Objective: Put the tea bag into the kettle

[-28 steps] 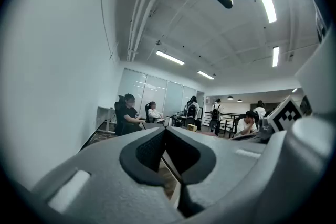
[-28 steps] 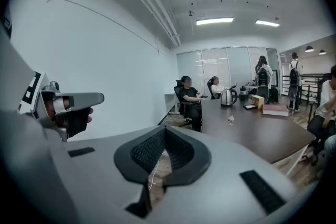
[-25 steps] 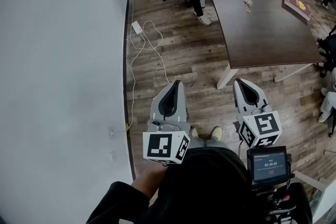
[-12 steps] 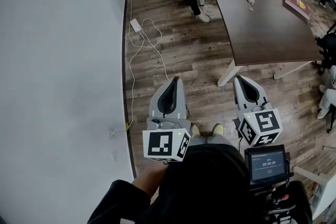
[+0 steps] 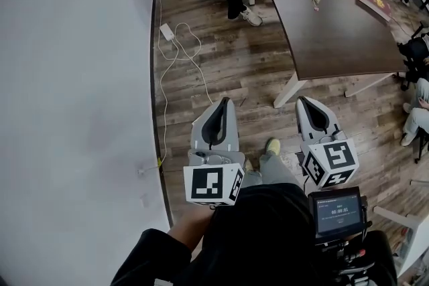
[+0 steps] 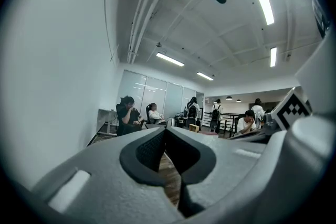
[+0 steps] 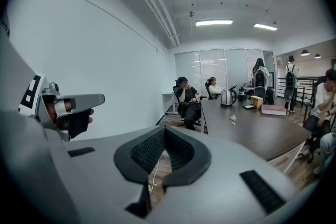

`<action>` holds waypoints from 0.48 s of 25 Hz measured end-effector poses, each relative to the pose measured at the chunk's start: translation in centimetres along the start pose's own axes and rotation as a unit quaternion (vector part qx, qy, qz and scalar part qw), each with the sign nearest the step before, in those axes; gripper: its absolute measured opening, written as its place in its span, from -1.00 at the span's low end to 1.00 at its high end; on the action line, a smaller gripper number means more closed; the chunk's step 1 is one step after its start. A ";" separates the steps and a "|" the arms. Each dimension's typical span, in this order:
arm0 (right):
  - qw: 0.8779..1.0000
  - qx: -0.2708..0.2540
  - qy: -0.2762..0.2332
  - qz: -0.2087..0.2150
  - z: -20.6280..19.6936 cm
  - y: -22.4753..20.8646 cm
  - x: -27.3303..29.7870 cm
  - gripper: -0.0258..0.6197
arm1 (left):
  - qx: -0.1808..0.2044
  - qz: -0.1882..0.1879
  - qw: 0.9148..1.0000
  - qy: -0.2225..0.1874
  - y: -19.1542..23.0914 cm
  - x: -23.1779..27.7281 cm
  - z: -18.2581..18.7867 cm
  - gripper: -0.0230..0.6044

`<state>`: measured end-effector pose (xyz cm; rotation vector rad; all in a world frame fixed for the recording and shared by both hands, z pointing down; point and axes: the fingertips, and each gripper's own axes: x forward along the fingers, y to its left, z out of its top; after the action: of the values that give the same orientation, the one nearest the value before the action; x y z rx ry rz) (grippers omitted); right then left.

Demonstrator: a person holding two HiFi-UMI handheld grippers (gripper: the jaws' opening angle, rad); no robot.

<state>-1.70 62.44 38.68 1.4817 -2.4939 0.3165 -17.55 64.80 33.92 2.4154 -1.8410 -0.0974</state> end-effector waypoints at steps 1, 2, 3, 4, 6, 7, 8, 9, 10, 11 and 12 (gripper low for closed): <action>1.000 -0.001 0.001 -0.001 0.0 -0.2 0.1 -0.90 | 0.003 0.001 1.000 0.000 0.0 0.1 0.0 -0.91; 1.000 -0.004 0.002 -0.001 -0.1 -0.5 0.3 -0.90 | 0.005 0.002 1.000 0.001 0.0 0.3 0.0 -0.91; 1.000 -0.006 0.003 -0.002 -0.1 -0.8 0.4 -0.90 | 0.007 0.004 1.000 0.002 0.0 0.4 0.0 -0.91; 1.000 -0.009 0.005 -0.003 -0.1 -1.1 0.6 -0.90 | 0.009 0.006 1.000 0.003 0.0 0.7 0.0 -0.91; 1.000 -0.014 0.007 -0.008 0.1 -1.9 1.2 -0.90 | 0.014 0.011 1.000 0.005 0.0 1.4 0.1 -0.91; 1.000 -0.016 0.008 -0.011 0.3 -2.4 1.6 -0.90 | 0.016 0.013 1.000 0.006 0.0 2.0 0.1 -0.91; 1.000 -0.016 0.009 -0.012 0.5 -2.9 2.1 -0.90 | 0.019 0.017 1.000 0.007 -0.1 2.6 0.2 -0.91; 1.000 -0.017 0.011 -0.012 0.7 -3.5 2.6 -0.90 | 0.021 0.021 1.000 0.008 -0.1 3.2 0.2 -0.91; 1.000 -0.018 0.013 -0.011 0.9 -4.1 3.0 -0.90 | 0.024 0.025 0.999 0.009 -0.3 3.8 0.3 -0.91; 1.000 -0.017 0.014 -0.012 1.2 -4.7 3.3 -0.90 | 0.027 0.027 0.999 0.011 -0.4 4.5 0.4 -0.91; 1.000 -0.015 0.013 -0.014 1.5 -5.4 3.7 -0.90 | 0.031 0.028 0.999 0.012 -0.7 5.2 0.6 -0.91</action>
<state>1.18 56.42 38.70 1.4890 -2.4450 0.2900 -15.59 59.93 33.30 2.3905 -1.9278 -0.0079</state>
